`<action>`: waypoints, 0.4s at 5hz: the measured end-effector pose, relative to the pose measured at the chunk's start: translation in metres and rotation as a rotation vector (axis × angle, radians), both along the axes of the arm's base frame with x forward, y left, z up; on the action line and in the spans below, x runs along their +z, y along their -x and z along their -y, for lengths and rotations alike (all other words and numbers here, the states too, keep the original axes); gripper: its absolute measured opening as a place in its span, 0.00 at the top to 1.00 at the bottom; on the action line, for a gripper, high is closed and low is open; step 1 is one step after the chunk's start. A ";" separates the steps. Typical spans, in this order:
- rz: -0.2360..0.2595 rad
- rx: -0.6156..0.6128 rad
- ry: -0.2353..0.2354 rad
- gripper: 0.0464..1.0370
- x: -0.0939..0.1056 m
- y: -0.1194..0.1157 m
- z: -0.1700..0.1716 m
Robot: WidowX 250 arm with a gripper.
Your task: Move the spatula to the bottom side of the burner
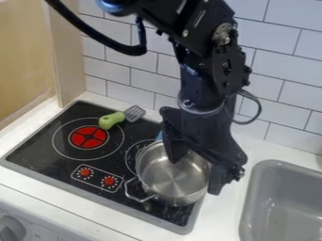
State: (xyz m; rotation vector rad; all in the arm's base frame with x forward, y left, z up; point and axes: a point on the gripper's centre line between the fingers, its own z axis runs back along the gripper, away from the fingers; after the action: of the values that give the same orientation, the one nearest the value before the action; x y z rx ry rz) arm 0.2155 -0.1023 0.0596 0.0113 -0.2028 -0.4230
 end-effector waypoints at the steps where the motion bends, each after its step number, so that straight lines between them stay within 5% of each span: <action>1: -0.048 0.006 -0.019 0.04 -0.010 0.011 -0.006; 2: -0.091 0.034 -0.023 0.04 -0.009 0.014 -0.018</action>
State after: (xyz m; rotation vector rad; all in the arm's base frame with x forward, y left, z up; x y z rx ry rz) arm 0.2019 -0.0845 0.0504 0.0175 -0.1080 -0.3914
